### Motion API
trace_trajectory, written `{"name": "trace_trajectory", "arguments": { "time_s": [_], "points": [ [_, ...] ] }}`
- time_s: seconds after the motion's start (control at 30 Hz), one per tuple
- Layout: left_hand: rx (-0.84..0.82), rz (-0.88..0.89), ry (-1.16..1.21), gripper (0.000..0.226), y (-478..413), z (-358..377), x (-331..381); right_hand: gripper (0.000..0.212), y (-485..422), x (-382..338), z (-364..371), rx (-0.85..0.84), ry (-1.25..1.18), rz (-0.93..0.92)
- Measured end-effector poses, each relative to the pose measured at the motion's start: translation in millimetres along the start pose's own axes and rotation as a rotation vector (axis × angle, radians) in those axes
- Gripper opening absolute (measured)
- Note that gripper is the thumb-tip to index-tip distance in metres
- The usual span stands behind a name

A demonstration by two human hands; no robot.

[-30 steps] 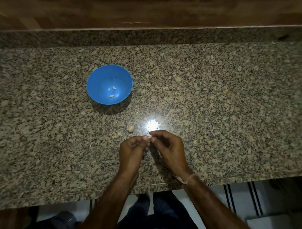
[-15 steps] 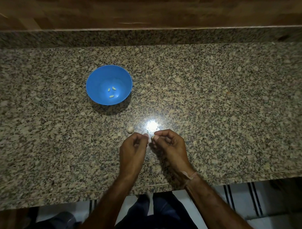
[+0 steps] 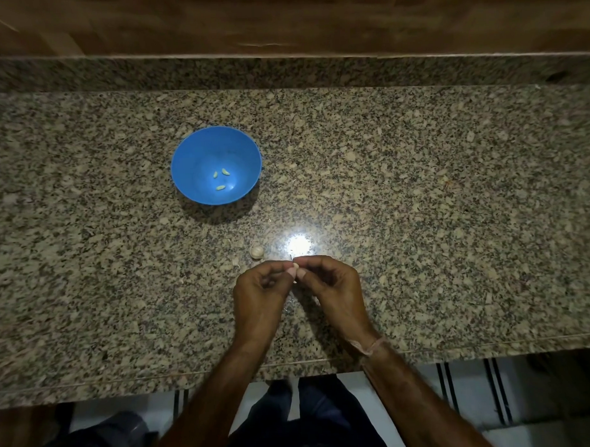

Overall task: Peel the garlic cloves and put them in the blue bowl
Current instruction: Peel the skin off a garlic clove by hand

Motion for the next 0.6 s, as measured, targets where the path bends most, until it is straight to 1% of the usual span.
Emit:
{"name": "trace_trajectory", "arguments": {
  "time_s": [0.1,0.2,0.3,0.43,0.53,0.6],
  "points": [
    [-0.014,-0.018,-0.01,0.01,1.1,0.6,0.1,0.013,-1.5,4.2,-0.8,0.011,0.016,0.0],
    [-0.02,0.011,-0.099,0.01,0.0,1.0,0.0,0.01,-1.7,7.9,-2.0,0.045,0.046,0.001],
    [0.04,0.084,-0.208,0.019,-1.6,-3.1,1.2,0.01,-0.6,10.2,-3.4,0.077,0.04,0.022],
    [0.021,0.173,-0.374,0.029,-4.5,0.4,-4.4,0.016,-0.5,12.4,-6.5,0.07,0.1,0.029],
    [0.06,0.252,-0.523,0.04,-6.3,0.8,-3.5,0.013,-0.6,11.8,-9.2,0.077,0.108,0.039],
    [0.084,0.298,-0.601,0.032,-5.0,0.9,-0.2,0.01,0.0,10.4,-9.0,0.079,0.108,0.043]
  ]
}}
Point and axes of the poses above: each hand's wrist, its own y-axis away from the middle knuckle, its own z-axis out of the palm, x = y × z, the point moved 8 cm from there along -y, towards the middle knuckle
